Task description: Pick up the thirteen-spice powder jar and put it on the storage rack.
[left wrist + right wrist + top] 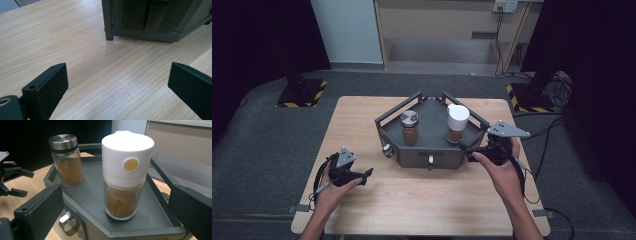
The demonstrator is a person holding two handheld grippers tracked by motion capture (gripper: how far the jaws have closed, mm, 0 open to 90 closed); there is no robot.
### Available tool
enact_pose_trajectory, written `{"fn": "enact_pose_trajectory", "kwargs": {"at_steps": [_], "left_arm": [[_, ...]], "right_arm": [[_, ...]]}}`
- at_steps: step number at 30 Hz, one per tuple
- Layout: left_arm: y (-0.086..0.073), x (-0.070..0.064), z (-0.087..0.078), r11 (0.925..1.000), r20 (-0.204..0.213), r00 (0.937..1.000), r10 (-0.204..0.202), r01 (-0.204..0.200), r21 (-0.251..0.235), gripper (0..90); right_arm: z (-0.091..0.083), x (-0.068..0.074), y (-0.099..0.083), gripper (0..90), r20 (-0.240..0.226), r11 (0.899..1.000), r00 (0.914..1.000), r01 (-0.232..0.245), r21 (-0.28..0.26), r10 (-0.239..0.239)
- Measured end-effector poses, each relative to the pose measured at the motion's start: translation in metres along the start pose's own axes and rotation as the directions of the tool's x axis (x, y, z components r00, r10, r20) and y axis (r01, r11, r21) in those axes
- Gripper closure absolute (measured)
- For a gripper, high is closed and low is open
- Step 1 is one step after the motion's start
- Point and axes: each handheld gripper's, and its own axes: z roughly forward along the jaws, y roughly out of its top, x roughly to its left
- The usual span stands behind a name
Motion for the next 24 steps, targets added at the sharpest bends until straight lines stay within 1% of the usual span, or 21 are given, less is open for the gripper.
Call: {"fn": "enact_pose_trajectory", "kwargs": {"at_steps": [9, 12, 24], "left_arm": [[0.0, -0.001, 0.0, 1.0, -0.002, 1.0, 0.002, -0.002, 0.0, 2.0], [0.0, -0.001, 0.0, 1.0, -0.001, 1.0, 0.002, -0.002, 0.0, 2.0], [-0.002, -0.001, 0.001, 1.0, 0.0, 1.0, -0.003, 0.003, 0.002, 2.1]], "right_arm": [[-0.01, 0.003, -0.019, 0.9, 0.011, 1.0, 0.9999, 0.011, 0.001, -0.011], [-0.013, 0.004, -0.026, 1.1, 0.025, 1.0, 0.9997, 0.006, -0.001, -0.006], [-0.027, 0.004, -0.055, 1.3, 0.047, 1.0, 0.9988, -0.012, -0.003, 0.013]]}}
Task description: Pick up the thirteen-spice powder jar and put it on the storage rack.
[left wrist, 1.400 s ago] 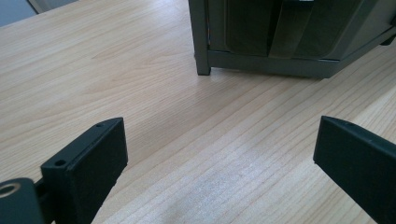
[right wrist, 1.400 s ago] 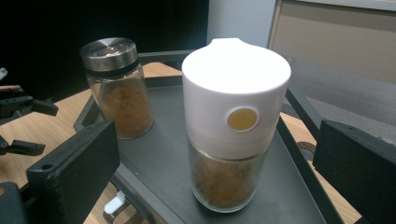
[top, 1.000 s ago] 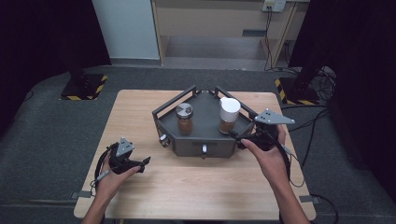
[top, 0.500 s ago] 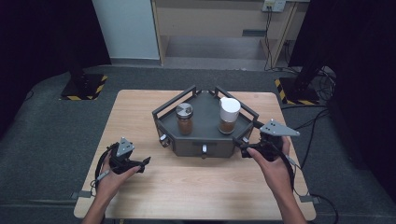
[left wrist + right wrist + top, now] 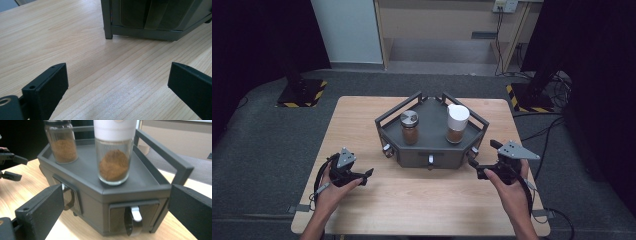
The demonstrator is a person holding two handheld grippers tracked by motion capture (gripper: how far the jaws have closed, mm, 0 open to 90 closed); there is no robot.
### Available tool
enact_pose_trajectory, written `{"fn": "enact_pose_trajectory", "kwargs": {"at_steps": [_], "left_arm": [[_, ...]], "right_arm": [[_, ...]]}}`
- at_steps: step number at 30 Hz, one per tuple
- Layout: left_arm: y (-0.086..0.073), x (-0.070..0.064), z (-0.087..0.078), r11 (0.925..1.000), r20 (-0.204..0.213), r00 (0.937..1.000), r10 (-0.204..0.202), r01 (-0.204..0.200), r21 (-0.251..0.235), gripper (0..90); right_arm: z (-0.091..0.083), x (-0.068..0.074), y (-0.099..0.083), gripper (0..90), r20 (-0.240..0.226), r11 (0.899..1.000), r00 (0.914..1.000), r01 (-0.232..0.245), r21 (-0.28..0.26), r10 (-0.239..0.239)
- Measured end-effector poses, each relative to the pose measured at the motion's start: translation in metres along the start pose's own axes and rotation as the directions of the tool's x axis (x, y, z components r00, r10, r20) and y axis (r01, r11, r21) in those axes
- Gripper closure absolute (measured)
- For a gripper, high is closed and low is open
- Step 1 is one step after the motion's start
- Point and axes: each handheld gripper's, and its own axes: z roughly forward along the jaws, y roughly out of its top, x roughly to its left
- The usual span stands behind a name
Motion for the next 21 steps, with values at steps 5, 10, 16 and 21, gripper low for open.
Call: {"fn": "enact_pose_trajectory", "kwargs": {"at_steps": [5, 10, 16, 21], "left_arm": [[0.0, 0.0, 0.0, 1.0, -0.001, 1.0, -0.001, 0.001, -0.001, 2.1], [-0.001, 0.0, 0.0, 1.0, -0.004, 1.0, -0.001, 0.001, -0.002, 2.0], [0.0, 0.0, -0.001, 1.0, -0.005, 1.0, 0.0, 0.0, 0.0, 2.0], [0.0, -0.001, 0.0, 1.0, -0.004, 1.0, -0.001, 0.001, 0.0, 2.0]], "right_arm": [[-0.005, 0.0, -0.014, 1.3, 0.012, 1.0, 0.9999, -0.01, 0.0, 0.01], [-0.011, -0.003, -0.027, 1.2, 0.022, 1.0, 0.9996, -0.018, 0.006, 0.018], [-0.018, -0.004, -0.042, 1.3, 0.037, 0.999, 0.9987, -0.035, 0.016, 0.035], [-0.021, -0.006, -0.056, 1.3, 0.046, 0.998, 0.9977, -0.052, 0.031, 0.05]]}}
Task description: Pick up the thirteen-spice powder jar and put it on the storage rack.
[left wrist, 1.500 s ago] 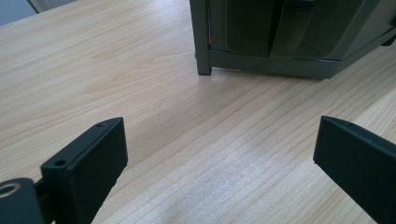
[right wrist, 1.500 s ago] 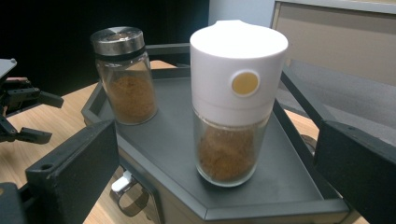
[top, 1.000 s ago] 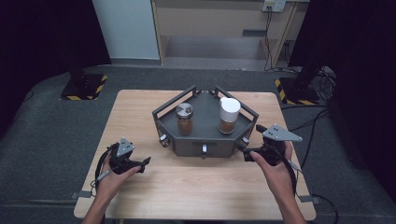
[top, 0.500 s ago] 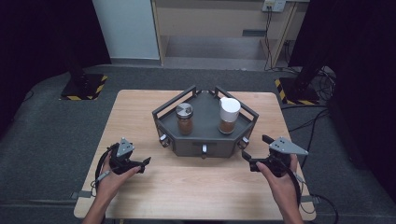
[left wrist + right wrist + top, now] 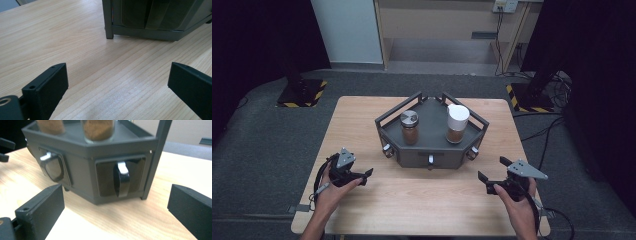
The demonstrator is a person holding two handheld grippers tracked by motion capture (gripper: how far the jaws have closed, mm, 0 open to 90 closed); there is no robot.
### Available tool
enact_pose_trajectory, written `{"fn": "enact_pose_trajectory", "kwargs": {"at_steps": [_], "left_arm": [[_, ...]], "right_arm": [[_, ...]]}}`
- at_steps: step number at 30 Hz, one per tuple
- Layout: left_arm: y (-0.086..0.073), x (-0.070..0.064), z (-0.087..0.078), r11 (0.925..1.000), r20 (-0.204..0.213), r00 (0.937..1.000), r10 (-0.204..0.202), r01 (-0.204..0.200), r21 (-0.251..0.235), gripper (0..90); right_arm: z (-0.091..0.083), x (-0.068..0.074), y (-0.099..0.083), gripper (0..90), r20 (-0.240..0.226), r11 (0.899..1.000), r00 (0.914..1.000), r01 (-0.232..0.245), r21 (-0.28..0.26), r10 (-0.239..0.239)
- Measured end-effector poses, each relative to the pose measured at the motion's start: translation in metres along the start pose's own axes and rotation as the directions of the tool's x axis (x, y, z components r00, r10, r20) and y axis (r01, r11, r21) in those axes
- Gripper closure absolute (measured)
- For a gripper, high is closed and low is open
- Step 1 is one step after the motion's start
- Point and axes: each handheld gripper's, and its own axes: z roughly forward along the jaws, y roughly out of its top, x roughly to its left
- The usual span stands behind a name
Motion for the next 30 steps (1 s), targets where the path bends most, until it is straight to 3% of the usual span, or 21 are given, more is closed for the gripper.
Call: {"fn": "enact_pose_trajectory", "kwargs": {"at_steps": [5, 14, 17, 30], "left_arm": [[0.0, 0.0, 0.0, 1.0, 0.005, 1.0, -0.003, 0.003, -0.006, 2.1], [0.001, -0.002, 0.002, 1.0, 0.009, 0.9999, 0.007, -0.007, -0.003, 2.1], [0.001, -0.002, 0.002, 1.0, 0.014, 0.9999, 0.003, -0.003, -0.004, 2.1], [0.001, -0.002, 0.005, 1.0, 0.023, 0.9997, 0.004, -0.004, -0.004, 2.1]], "right_arm": [[-0.004, -0.003, -0.01, 1.6, 0.007, 0.999, 0.9998, 0.018, 0.028, -0.018], [-0.007, -0.005, -0.027, 1.5, 0.045, 0.999, 0.9985, -0.034, 0.043, 0.032], [-0.006, -0.001, -0.027, 1.6, 0.065, 0.999, 0.9978, -0.015, 0.051, 0.012], [-0.008, -0.003, -0.032, 1.5, 0.062, 0.999, 0.9971, -0.046, 0.029, 0.044]]}}
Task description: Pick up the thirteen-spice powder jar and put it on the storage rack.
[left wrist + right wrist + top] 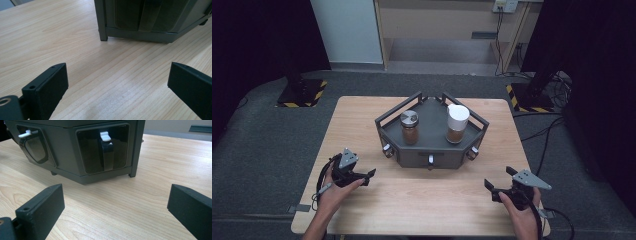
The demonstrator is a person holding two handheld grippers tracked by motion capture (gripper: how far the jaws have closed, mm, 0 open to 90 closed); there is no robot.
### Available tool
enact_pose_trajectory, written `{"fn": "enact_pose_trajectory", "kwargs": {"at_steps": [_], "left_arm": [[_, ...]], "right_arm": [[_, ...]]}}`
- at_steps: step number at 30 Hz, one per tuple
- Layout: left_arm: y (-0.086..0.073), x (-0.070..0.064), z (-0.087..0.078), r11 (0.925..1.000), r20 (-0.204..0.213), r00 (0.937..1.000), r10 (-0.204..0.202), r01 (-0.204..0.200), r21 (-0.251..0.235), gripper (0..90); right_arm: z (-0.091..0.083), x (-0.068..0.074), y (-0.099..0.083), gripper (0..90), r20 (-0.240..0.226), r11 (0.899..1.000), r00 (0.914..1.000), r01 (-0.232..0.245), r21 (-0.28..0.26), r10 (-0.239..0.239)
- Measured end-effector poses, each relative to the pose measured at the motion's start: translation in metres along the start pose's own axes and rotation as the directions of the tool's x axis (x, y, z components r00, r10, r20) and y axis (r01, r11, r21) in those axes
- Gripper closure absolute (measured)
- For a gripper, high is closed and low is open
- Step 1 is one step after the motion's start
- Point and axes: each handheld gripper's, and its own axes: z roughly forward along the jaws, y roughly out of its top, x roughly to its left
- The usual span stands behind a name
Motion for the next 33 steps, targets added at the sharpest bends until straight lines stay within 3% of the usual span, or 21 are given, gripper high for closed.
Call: {"fn": "enact_pose_trajectory", "kwargs": {"at_steps": [33], "left_arm": [[-0.0004, -0.0028, 0.0025, 0.9991, 0.001, 0.9991, 0.042, -0.042, -0.011, 2.1]], "right_arm": [[0.006, -0.0079, -0.0064, 1.5, 0.005, 0.999, 0.9995, -0.031, 0.028, 0.031]]}}
